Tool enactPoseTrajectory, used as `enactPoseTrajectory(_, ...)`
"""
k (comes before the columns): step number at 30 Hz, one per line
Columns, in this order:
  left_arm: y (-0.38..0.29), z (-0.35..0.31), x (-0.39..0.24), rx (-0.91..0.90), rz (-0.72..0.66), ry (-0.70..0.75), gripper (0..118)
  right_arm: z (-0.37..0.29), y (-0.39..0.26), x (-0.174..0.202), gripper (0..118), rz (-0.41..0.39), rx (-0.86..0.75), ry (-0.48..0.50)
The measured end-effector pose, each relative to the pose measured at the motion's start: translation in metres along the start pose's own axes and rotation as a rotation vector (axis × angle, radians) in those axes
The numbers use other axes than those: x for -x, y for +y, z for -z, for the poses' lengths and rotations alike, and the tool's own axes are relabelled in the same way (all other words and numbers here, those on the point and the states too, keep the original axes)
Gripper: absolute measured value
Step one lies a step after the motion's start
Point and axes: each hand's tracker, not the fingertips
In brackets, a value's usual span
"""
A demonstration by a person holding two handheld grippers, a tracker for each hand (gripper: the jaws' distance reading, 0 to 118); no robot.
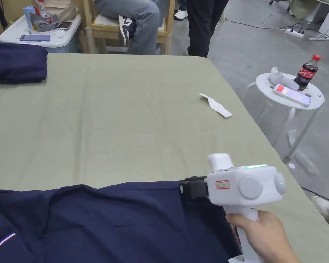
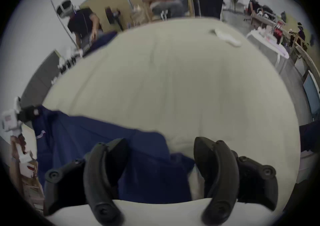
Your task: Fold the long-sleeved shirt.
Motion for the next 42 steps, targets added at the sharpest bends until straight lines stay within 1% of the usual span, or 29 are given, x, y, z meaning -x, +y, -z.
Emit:
enactPoseTrajectory(1, -0.001, 0.004, 0.001, 0.012, -0.002, 0.007, 9, -0.008, -0.007, 0.014, 55, -0.084, -0.077, -0.112)
enactPoseTrajectory(2, -0.001, 0.006, 0.002, 0.023, 0.0, 0.012, 9, -0.015, -0.01, 0.022, 55, -0.139, -0.139, -0.153)
enactPoseTrajectory(3, -0.001, 0.009, 0.003, 0.034, 0.006, 0.015, 9, -0.016, -0.008, 0.025, 47, -0.125, -0.103, -0.121)
enactPoseTrajectory(4, -0.003, 0.01, 0.002, 0.036, 0.006, 0.018, 9, -0.02, -0.007, 0.026, 29, -0.105, -0.103, -0.099)
enactPoseTrajectory(5, -0.003, 0.012, 0.002, 0.041, 0.005, 0.018, 9, -0.019, -0.008, 0.028, 9, -0.095, -0.117, -0.103)
enactPoseTrajectory(6, -0.002, 0.011, 0.002, 0.044, 0.006, 0.018, 9, -0.027, -0.009, 0.03, 9, -0.099, -0.142, -0.12)
enactPoseTrajectory(8, -0.001, -0.003, -0.006, 0.022, 0.017, 0.029, 9, -0.05, -0.01, 0.035, 9, -0.094, -0.228, -0.102)
enactPoseTrajectory(10, 0.003, -0.032, -0.005, -0.055, -0.019, 0.01, 9, -0.085, -0.012, 0.044, 9, -0.092, -0.331, -0.124)
enactPoseTrajectory(12, 0.003, -0.065, -0.005, -0.113, -0.007, -0.002, 9, -0.122, -0.018, 0.052, 9, -0.069, -0.419, -0.117)
enactPoseTrajectory(13, 0.001, -0.085, -0.007, -0.145, 0.012, 0.005, 9, -0.14, -0.022, 0.057, 9, -0.085, -0.442, -0.104)
enactPoseTrajectory(15, -0.007, -0.122, -0.013, -0.186, 0.043, -0.002, 9, -0.171, -0.038, 0.068, 9, -0.106, -0.508, -0.124)
enactPoseTrajectory(18, -0.045, -0.178, -0.022, -0.22, 0.098, 0.005, 9, -0.217, -0.078, 0.084, 9, -0.142, -0.552, -0.136)
enactPoseTrajectory(21, -0.101, -0.221, -0.031, -0.214, 0.113, 0.018, 9, -0.246, -0.133, 0.094, 9, -0.154, -0.551, -0.153)
enactPoseTrajectory(23, -0.141, -0.237, -0.031, -0.193, 0.146, 0.074, 9, -0.258, -0.174, 0.096, 9, -0.153, -0.531, -0.142)
enactPoseTrajectory(25, -0.184, -0.245, -0.033, -0.157, 0.183, 0.093, 9, -0.264, -0.216, 0.099, 9, -0.143, -0.45, -0.143)
enactPoseTrajectory(26, -0.202, -0.246, -0.033, -0.14, 0.202, 0.094, 9, -0.263, -0.238, 0.1, 9, -0.124, -0.418, -0.153)
enactPoseTrajectory(28, -0.232, -0.238, -0.031, -0.074, 0.178, 0.122, 10, -0.257, -0.276, 0.1, 9, -0.1, -0.344, -0.143)
enactPoseTrajectory(29, -0.242, -0.233, -0.029, -0.036, 0.156, 0.123, 10, -0.249, -0.289, 0.099, 10, -0.089, -0.304, -0.138)
enactPoseTrajectory(30, -0.249, -0.225, -0.029, -0.016, 0.132, 0.13, 14, -0.239, -0.299, 0.097, 25, -0.076, -0.241, -0.138)
enactPoseTrajectory(31, -0.255, -0.219, -0.031, 0.005, 0.134, 0.147, 24, -0.231, -0.307, 0.096, 44, -0.076, -0.184, -0.149)
enactPoseTrajectory(32, -0.255, -0.214, -0.031, 0.041, 0.156, 0.156, 24, -0.224, -0.312, 0.095, 44, -0.086, -0.147, -0.159)
enactPoseTrajectory(33, -0.257, -0.214, -0.035, 0.062, 0.17, 0.178, 30, -0.221, -0.314, 0.094, 50, -0.098, -0.13, -0.192)
enactPoseTrajectory(34, -0.258, -0.218, -0.036, 0.048, 0.147, 0.162, 42, -0.227, -0.315, 0.095, 59, -0.099, -0.155, -0.203)
enactPoseTrajectory(35, -0.257, -0.232, -0.034, 0.034, 0.094, 0.117, 59, -0.241, -0.314, 0.097, 67, -0.093, -0.207, -0.203)
enactPoseTrajectory(36, -0.253, -0.243, -0.032, -0.001, 0.046, 0.061, 65, -0.257, -0.309, 0.099, 72, -0.062, -0.266, -0.186)
enactPoseTrajectory(37, -0.248, -0.257, -0.03, -0.011, -0.007, 0.019, 65, -0.279, -0.301, 0.105, 77, -0.034, -0.328, -0.165)
enactPoseTrajectory(39, -0.235, -0.287, -0.024, -0.083, -0.085, -0.084, 71, -0.313, -0.284, 0.115, 80, -0.03, -0.466, -0.141)
enactPoseTrajectory(41, -0.214, -0.322, -0.022, -0.192, -0.087, -0.171, 69, -0.334, -0.269, 0.122, 80, -0.038, -0.57, -0.139)
enactPoseTrajectory(42, -0.203, -0.333, -0.023, -0.229, -0.066, -0.162, 66, -0.341, -0.259, 0.129, 80, -0.045, -0.596, -0.123)
